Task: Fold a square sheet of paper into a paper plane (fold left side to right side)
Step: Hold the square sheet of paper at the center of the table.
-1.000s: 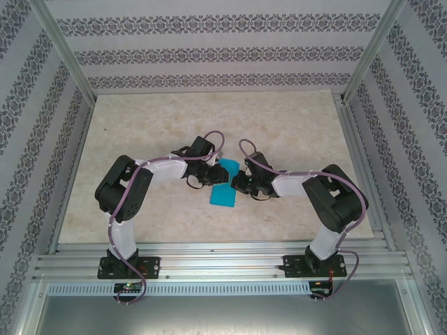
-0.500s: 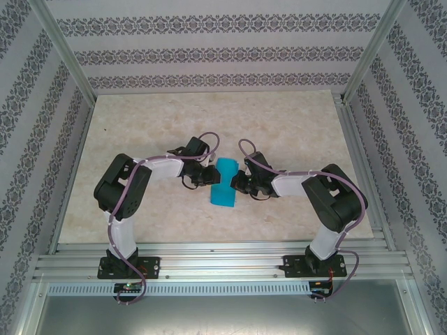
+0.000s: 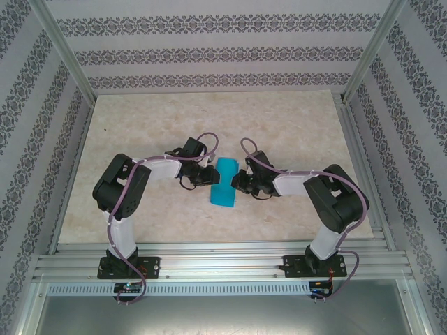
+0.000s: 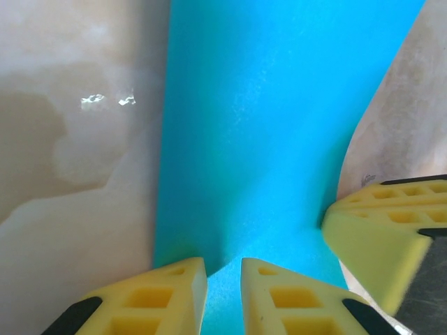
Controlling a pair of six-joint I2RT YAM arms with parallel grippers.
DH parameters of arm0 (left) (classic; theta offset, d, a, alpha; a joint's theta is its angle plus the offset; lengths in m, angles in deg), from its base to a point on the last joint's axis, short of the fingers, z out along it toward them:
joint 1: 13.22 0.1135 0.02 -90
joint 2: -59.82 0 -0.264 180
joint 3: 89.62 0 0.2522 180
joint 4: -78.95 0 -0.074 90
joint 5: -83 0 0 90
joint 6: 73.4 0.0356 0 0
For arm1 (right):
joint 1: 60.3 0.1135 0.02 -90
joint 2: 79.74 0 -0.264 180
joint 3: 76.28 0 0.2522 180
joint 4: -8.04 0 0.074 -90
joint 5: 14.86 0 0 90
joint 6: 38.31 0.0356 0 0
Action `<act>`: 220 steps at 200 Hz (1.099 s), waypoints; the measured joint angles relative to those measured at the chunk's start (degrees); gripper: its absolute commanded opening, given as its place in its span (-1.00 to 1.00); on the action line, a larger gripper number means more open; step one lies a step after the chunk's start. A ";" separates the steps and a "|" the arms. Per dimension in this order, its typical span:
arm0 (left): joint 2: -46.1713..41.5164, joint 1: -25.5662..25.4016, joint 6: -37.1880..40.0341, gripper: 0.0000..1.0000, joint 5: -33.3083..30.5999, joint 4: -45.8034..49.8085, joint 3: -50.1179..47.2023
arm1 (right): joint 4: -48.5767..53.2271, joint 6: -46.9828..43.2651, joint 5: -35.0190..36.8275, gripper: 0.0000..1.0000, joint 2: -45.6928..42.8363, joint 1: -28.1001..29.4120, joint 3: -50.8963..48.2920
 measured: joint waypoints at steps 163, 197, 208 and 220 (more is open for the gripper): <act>-0.02 -0.48 1.51 -0.53 -1.44 0.57 0.20 | 2.97 -1.29 -1.57 -0.77 12.04 -1.95 17.35; -0.13 -0.57 2.56 -0.53 -1.75 0.83 0.22 | 5.88 -2.58 -0.37 -0.77 13.16 -1.95 17.49; -0.20 -0.76 3.08 -0.51 -1.97 0.90 0.22 | 6.12 -2.89 -0.13 -0.77 13.16 -1.92 17.55; -0.37 -0.87 3.54 -0.49 -2.25 1.01 0.22 | 6.19 -3.34 0.09 -0.77 13.16 -1.92 17.55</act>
